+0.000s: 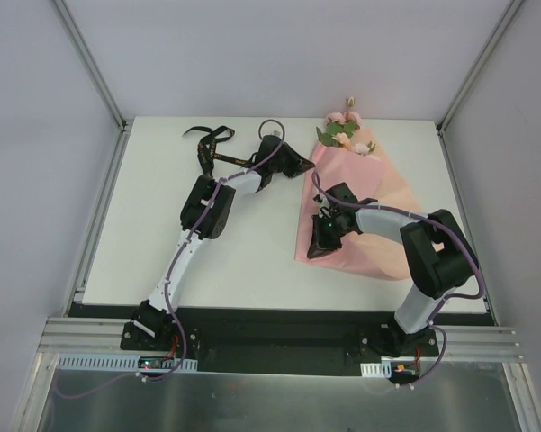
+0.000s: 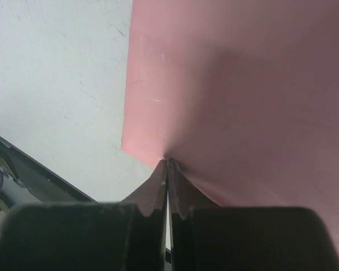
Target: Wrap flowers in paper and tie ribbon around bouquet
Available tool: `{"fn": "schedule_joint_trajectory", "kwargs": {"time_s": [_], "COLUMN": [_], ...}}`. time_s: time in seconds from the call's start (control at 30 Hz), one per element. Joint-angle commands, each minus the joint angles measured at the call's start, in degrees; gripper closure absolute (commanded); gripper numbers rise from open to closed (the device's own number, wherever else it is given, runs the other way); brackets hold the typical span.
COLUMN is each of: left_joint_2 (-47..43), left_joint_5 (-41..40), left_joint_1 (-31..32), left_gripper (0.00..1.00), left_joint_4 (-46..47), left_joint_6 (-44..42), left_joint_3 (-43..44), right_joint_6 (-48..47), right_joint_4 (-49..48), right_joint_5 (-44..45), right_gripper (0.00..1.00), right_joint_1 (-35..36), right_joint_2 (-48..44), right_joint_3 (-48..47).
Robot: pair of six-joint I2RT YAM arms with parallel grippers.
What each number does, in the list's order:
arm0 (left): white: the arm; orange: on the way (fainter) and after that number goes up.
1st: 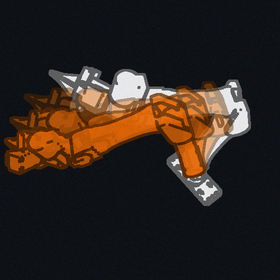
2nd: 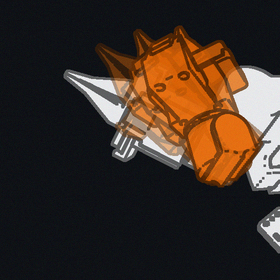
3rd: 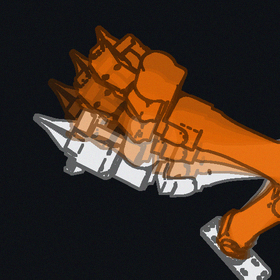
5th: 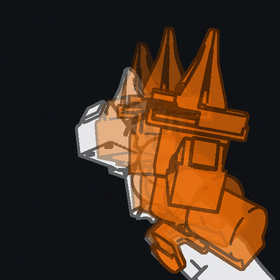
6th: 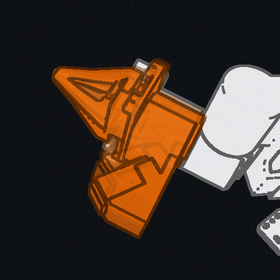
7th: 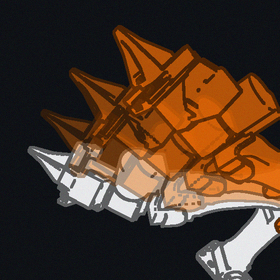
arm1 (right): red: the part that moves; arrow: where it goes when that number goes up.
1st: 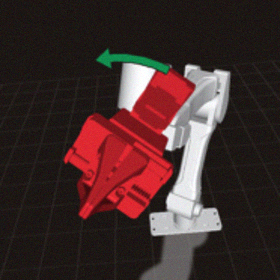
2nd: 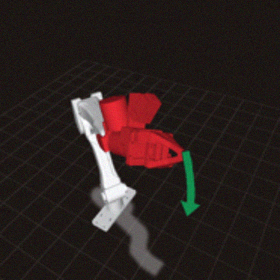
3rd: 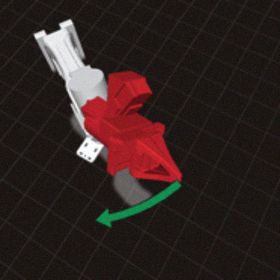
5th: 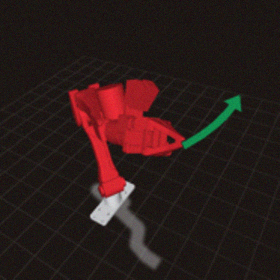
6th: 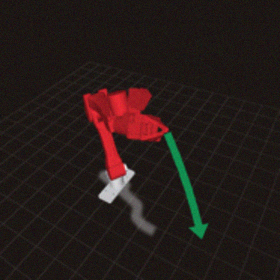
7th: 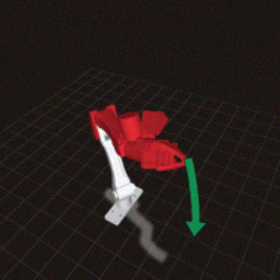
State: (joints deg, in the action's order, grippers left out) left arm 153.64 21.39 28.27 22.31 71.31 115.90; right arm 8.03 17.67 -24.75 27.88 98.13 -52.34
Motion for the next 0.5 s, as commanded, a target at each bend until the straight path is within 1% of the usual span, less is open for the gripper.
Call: {"fn": "schedule_joint_trajectory", "kwargs": {"time_s": [0.0, 0.07, 0.13, 0.17, 0.2, 0.23, 0.27, 0.3, 0.33, 0.4, 0.43, 0.47], "left_joint_2": [4.99, 6.58, 6.23, 5.62, 4.83, 2.21, 0.45, -1.66, -6.90, -13.07, -19.54, -22.83], "left_joint_5": [-5.12, -5.13, -4.52, -2.86, -1.89, -1.01, 1.00, 1.98, 3.30, 5.85, 6.47, 7.00], "left_joint_1": [-1.81, -2.61, -3.22, -3.92, -4.27, -4.45, -4.80, -4.89, -5.07, -5.24, -5.16, -5.16], "left_gripper": [1.00, 1.00, 1.00, 1.00, 0.97, 0.94, 0.92, 0.89, 0.84, 0.80, 0.76, 0.74], "left_joint_4": [-1.21, -3.13, -3.93, -4.20, -5.50, -7.00, -8.58, -9.81, -9.91, -10.35, -10.96, -11.14], "left_joint_6": [-0.02, -2.04, -3.62, -5.81, -7.48, -9.33, -13.26, -15.04, -16.71, -21.72, -23.39, -25.93], "left_joint_3": [6.79, 11.00, 12.85, 13.04, 12.95, 12.86, 12.34, 10.94, 6.49, 0.59, -5.62, -8.99], "right_joint_6": [-1.70, -1.62, -1.53, -1.53, -1.70, -1.79, -1.88, -2.05, -2.49, -2.50, -2.50, -2.23], "right_joint_4": [4.48, 4.65, 5.00, 5.27, 5.53, 6.14, 6.50, 6.85, 7.63, 8.25, 8.95, 9.39], "right_joint_5": [-0.03, -0.47, -0.73, -0.91, -0.91, -0.65, -0.65, -0.56, -0.04, 0.58, 1.11, 1.55], "right_gripper": [1.00, 1.00, 1.00, 1.00, 1.00, 1.00, 1.00, 0.99, 0.99, 0.99, 0.98, 0.97], "right_joint_1": [-0.63, -0.72, -0.81, -0.81, -0.81, -1.07, -1.07, -1.16, -1.42, -1.60, -1.86, -1.95], "right_joint_2": [0.57, 0.57, 0.40, 0.22, -0.04, -0.82, -1.18, -1.71, -2.93, -4.43, -6.00, -6.80], "right_joint_3": [-2.07, -2.51, -2.86, -2.95, -3.21, -3.38, -3.39, -3.56, -3.65, -3.65, -3.74, -3.65]}}
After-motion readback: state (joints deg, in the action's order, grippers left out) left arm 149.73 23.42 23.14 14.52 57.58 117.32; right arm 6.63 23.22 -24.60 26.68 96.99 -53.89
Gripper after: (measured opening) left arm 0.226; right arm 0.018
